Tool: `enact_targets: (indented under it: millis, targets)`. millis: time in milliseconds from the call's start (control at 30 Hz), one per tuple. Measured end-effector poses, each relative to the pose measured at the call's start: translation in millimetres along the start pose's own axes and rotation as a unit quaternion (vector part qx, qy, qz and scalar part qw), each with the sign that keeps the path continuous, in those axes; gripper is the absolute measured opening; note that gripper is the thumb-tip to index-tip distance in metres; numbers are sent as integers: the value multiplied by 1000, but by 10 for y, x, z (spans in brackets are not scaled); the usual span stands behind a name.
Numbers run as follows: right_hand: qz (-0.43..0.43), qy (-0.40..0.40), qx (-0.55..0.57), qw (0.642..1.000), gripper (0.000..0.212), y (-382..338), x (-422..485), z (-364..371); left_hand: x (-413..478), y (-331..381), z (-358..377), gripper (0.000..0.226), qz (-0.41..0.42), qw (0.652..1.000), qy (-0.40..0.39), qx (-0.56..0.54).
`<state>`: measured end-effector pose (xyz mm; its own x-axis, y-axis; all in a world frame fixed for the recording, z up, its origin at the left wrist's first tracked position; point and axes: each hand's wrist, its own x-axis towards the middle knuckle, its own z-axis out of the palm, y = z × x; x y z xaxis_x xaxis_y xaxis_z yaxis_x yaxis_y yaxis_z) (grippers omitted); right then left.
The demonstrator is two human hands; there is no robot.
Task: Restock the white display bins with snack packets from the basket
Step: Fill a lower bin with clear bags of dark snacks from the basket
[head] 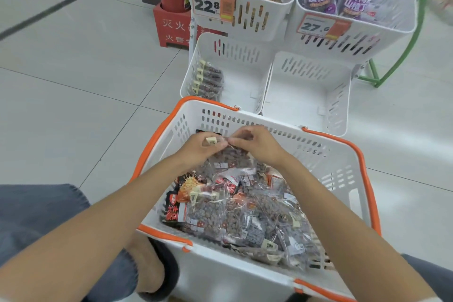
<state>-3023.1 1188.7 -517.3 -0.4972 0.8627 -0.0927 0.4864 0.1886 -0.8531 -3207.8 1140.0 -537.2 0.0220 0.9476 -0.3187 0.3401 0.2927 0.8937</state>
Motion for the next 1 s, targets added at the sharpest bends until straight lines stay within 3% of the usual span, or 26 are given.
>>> enact_targets:
  millis: [33, 133, 233, 333, 400, 467, 533, 600, 667, 800, 1000]
  targets:
    - [9, 29, 31, 999, 12, -22, 2, -31, -3, 15, -30, 28, -22, 997, 2, -68]
    - [41, 95, 164, 981, 9, -14, 16, -149, -3, -19, -130, 59, -75, 974, -45, -206]
    - [46, 30, 94, 994, 17, -31, 18, -132, -56, -59, -103, 55, -98, 965, -98, -222]
    - [104, 12, 123, 987, 65, -35, -36, 50, -65, -77, -129, 56, -78, 987, -36, -135]
    - [146, 6, 135, 980, 98, 46, -90, 190, -39, -78, -256, 69, -75, 985, 30, -152]
    - [159, -96, 44, 982, 106, 173, -185, 388, -1, -81, -384, 79, -75, 975, 49, -202]
    - [149, -223, -87, 959, 93, 303, -311, 646, -18, -58, -435, 80, -72, 970, 49, -226]
    - [79, -252, -181, 947, 64, 427, -394, 867, -57, -62, -415, 80, -75, 970, 48, -226]
    - [44, -208, -181, 960, 40, 515, -421, 984, -89, -98, -375, 80, -82, 973, 45, -211]
    - [88, -144, -91, 981, 18, 520, -401, 936, -83, -166, -374, 79, -79, 979, 63, -175]
    - [56, -86, -57, 993, 10, 298, -232, 419, -26, -202, -406, 69, -54, 985, 86, -140]
